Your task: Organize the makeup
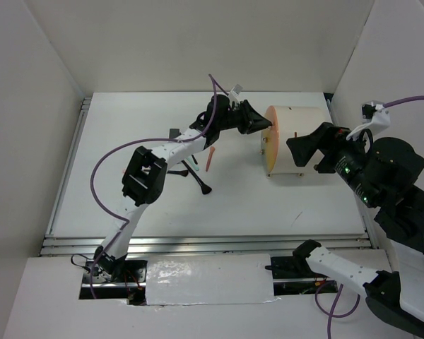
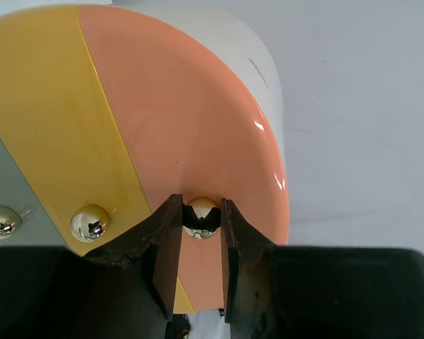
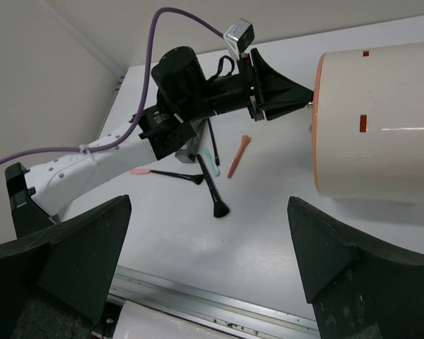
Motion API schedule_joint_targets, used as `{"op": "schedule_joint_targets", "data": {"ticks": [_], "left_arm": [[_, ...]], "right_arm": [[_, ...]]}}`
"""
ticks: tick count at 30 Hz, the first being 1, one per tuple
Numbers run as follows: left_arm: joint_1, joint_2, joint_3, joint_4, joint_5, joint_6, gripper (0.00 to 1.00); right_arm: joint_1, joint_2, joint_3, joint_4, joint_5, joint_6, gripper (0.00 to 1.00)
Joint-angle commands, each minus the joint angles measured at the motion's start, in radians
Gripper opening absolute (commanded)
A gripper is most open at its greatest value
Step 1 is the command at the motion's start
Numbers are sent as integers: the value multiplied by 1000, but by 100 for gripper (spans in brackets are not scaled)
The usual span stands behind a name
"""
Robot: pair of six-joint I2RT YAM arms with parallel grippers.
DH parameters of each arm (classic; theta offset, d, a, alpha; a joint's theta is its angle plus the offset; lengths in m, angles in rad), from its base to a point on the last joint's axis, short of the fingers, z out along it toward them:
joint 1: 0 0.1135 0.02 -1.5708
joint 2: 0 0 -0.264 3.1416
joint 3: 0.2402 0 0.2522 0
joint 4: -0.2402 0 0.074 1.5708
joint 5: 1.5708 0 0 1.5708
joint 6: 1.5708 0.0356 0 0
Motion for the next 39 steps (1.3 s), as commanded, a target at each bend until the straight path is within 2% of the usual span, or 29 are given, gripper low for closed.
{"op": "schedule_joint_targets", "data": {"ticks": [1,4,5,6,7,9,10,11,13,16,19,22,27,36,39], "left_arm": [[0,-87,-21,19,-9,34,25],[11,-101,-32,5,-9,44,27],[12,-102,-36,14,-6,38,32],[12,-101,-39,19,-1,36,48],[12,-99,-39,21,-2,33,53],[9,-90,-42,40,5,21,50],[6,-90,-44,44,7,11,46],[6,-93,-53,50,4,10,38],[6,-110,-68,48,-4,17,36],[6,-125,-88,51,-12,18,45],[3,-107,-70,65,-2,-5,49],[-6,-96,-59,57,-5,-5,58],[-11,-89,-69,79,-2,-25,53],[-12,-110,-90,76,5,-13,34],[0,-147,-122,74,-2,-2,33]], "right_arm": [[5,-3,-9,46,-13,-16,100],[5,-1,-15,49,-19,-13,100],[4,0,-15,51,-23,-13,100],[4,0,-16,52,-25,-13,100],[5,2,-16,51,-28,-13,100],[5,2,-18,54,-31,-13,100],[4,0,-19,54,-31,-13,100],[5,0,-19,54,-31,-13,100],[4,-4,-25,54,-28,-13,100],[5,-7,-27,52,-29,-12,100],[4,-6,-27,54,-31,-13,100],[5,-6,-27,55,-36,-13,100],[4,-17,-36,54,-31,-13,100],[5,-20,-47,57,-26,-13,100],[5,-18,-48,58,-28,-12,100]]}}
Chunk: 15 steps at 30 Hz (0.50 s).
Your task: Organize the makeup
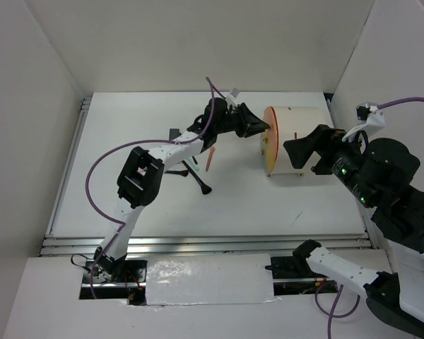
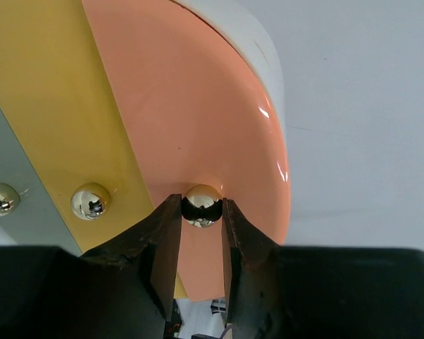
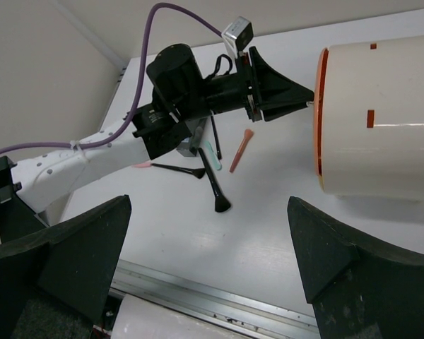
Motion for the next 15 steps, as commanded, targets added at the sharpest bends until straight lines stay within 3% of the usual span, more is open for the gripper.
{"op": "schedule_joint_targets", "data": {"ticks": [1,9,15], "left_arm": [[12,-94,-53,57,16,22,33],[73,-199,-218,108,18,36,31],[92,-243,-259,77,15,70,31]], "right_arm": [[5,-6,-11,47,-5,-14,100],[4,-3,-27,67,-22,-6,100],[4,8,-22,79,-33,-4,100]]}}
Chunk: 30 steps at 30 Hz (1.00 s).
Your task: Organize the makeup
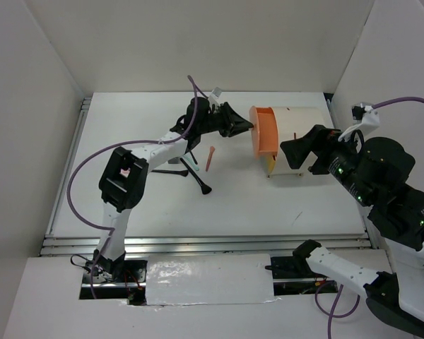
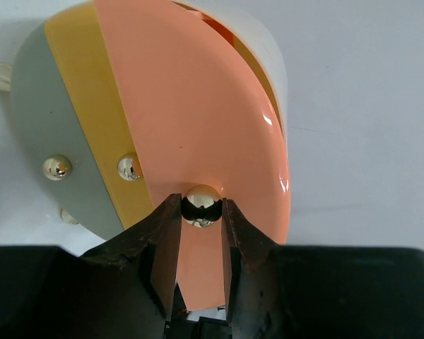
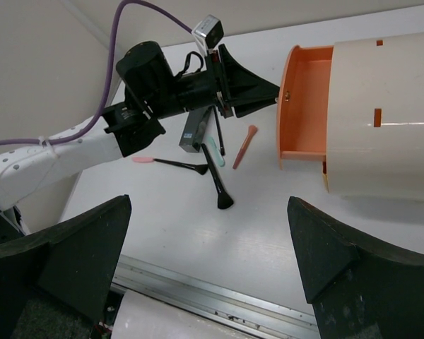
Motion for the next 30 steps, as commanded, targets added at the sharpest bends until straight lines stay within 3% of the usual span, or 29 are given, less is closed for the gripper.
{"op": "schedule_joint_targets", "data": {"ticks": [1,9,10,11,13,15,17,22,30], "left_arm": [[14,-81,-22,37,-1,44,31],[23,-126,-78,34,-21,57,41],[23,-130,-84,34,-23,57,45],[26,-135,-104,51,-26,54,57],[28,-155,-122,60,-37,54,67],[34,-175,-131,47,-50,61,90],[47,-189,-134,10,-61,81,99],[96,-268,-167,-85,-90,153,99],[107,-319,-20,-741,-423,444,99]], "right_arm": [[4,11,1,69,-15,-5,100],[4,11,-2,72,-23,-2,100],[4,12,-1,72,-23,-2,100],[5,12,-2,72,-24,-2,100],[5,14,0,73,-27,-2,100],[2,18,0,73,-34,-2,100],[5,21,0,73,-43,0,100],[5,29,-10,90,-64,11,100],[5,37,-43,122,-98,24,100]]}}
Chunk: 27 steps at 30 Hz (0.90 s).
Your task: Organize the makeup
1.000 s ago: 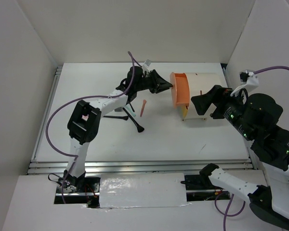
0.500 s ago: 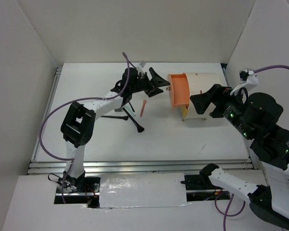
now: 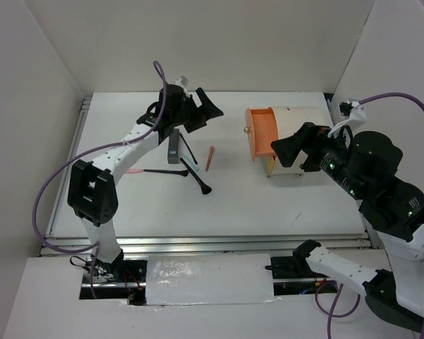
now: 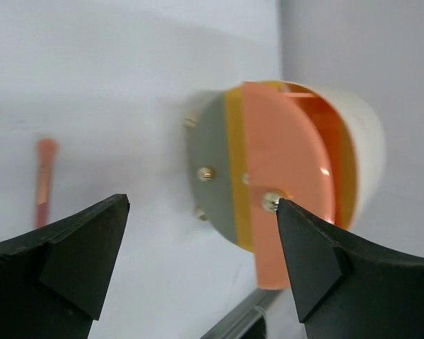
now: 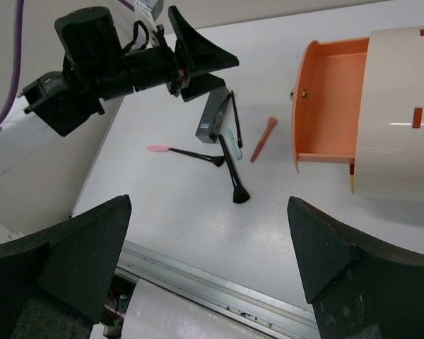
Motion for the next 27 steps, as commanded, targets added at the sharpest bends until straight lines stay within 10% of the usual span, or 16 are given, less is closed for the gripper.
{"op": "schedule_joint_targets", "data": {"ticks": [1,13,27], "left_arm": [[-9,-27,70,-325,-215,160,99],[-117,212,358,-768,-523,176,84],[-115,367,400,-765,-511,90,74]], "right_arm": [[5,12,-21,82,-32,12,100],[4,28,-47,104,-82,12,91],[5,-11,-81,96,-78,11,87]]}}
